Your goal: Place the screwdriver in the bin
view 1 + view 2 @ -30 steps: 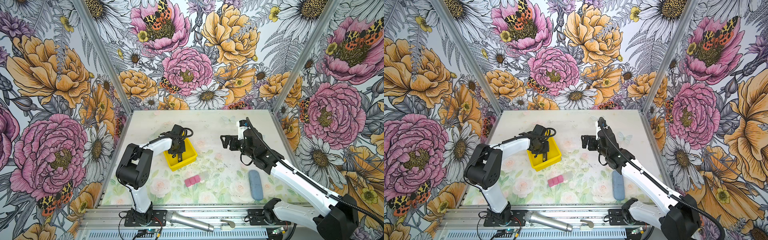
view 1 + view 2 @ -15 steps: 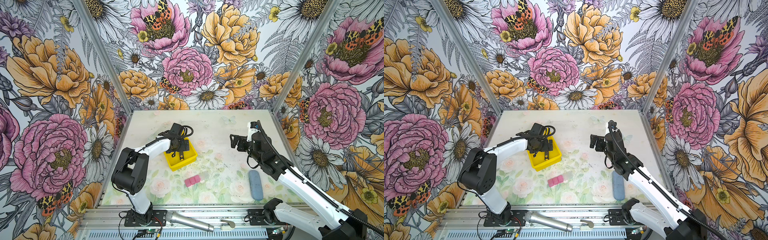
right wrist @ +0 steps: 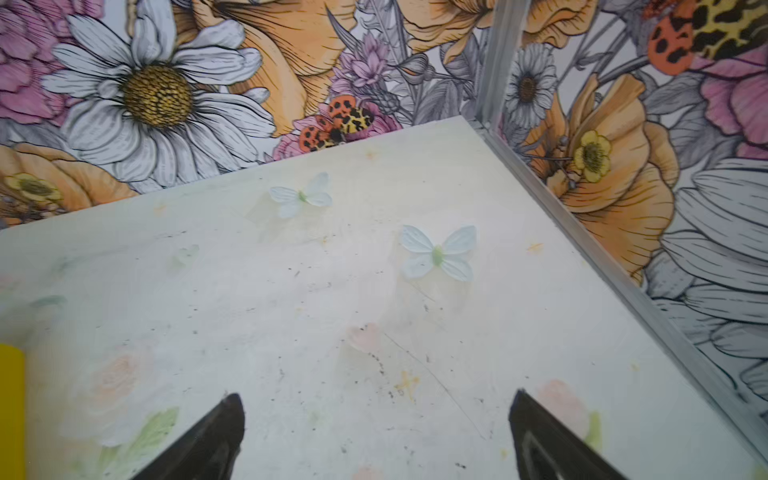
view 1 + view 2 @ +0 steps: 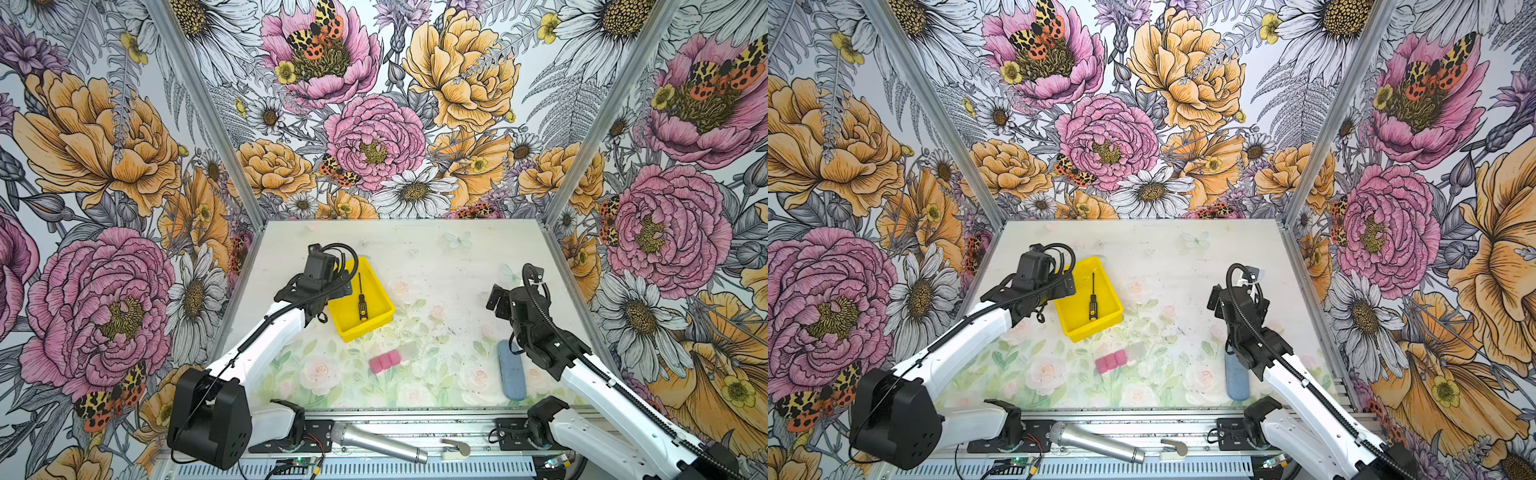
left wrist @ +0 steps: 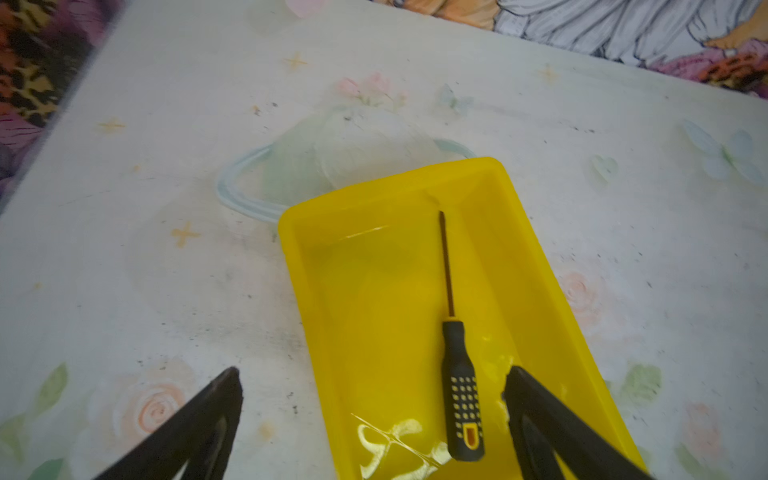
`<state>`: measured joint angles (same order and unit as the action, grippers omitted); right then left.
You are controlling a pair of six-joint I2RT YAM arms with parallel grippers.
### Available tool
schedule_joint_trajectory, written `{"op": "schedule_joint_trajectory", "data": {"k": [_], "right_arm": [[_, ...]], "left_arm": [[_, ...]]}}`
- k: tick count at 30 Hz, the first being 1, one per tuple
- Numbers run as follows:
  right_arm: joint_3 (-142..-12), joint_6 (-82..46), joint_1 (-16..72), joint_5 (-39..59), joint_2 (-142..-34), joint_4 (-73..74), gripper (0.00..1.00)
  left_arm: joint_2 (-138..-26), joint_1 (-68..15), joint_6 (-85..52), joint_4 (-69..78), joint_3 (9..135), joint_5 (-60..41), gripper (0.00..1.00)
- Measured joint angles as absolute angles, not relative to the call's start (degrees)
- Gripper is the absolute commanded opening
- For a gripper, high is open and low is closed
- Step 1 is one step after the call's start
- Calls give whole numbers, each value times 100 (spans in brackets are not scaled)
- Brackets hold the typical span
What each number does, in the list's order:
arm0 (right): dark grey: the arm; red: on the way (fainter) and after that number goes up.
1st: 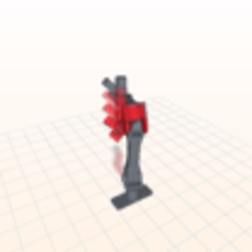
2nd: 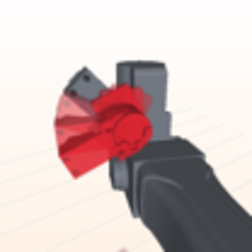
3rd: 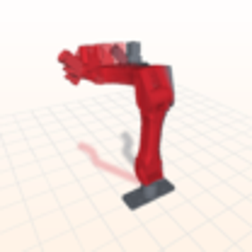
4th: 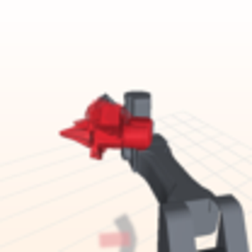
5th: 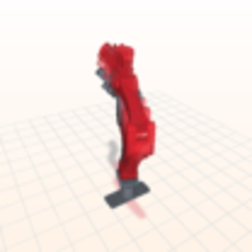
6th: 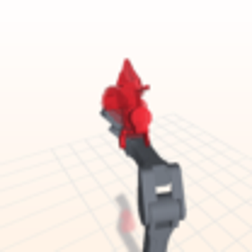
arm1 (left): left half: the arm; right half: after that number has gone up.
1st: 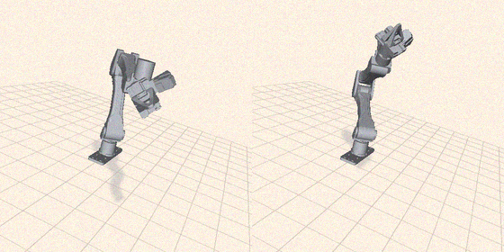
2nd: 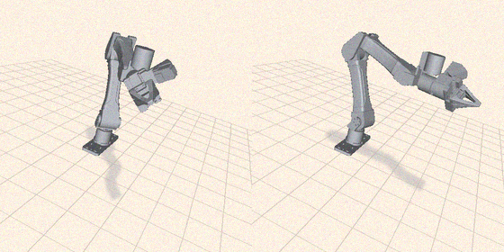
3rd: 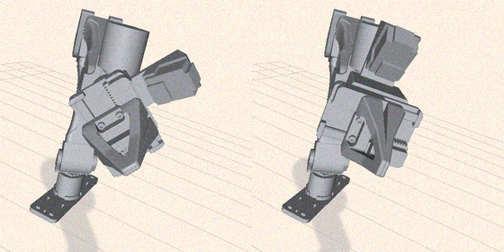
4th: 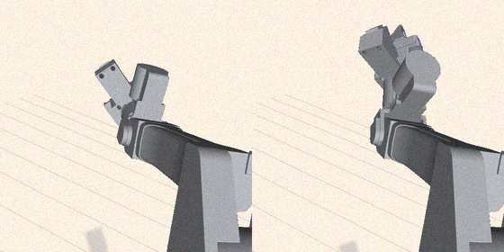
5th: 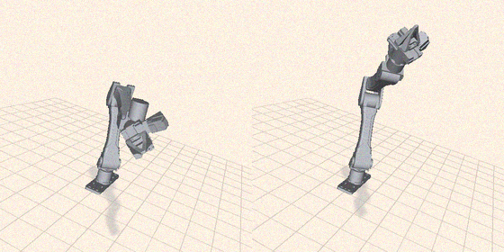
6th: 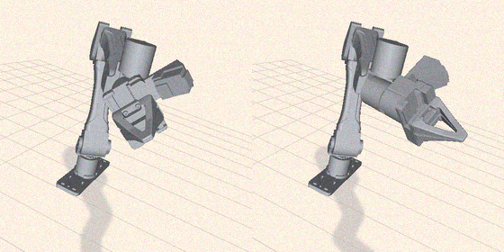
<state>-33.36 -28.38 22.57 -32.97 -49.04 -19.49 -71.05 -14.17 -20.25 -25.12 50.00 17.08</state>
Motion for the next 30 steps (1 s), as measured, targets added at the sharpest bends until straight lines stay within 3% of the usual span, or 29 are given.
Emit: {"op": "schedule_joint_trajectory", "data": {"k": [6, 12, 22, 30], "right_arm": [[-2646, -2333, 1481, -3395, -4856, -1463, 99], [-2392, -1566, 954, -2858, -5133, -405, 100], [-1964, -1004, 235, -2029, -6895, 2071, 100], [-2233, -794, -119, -1286, -8442, 3872, 99]], "left_arm": [[-6847, -735, -1750, -1317, 4091, 2355, 99], [-6860, -489, -1138, 392, 3192, 2432, 99], [-7817, -220, -283, 3612, 2025, 1975, 99], [-8851, -200, -1, 5052, 1957, 1352, 99]]}}
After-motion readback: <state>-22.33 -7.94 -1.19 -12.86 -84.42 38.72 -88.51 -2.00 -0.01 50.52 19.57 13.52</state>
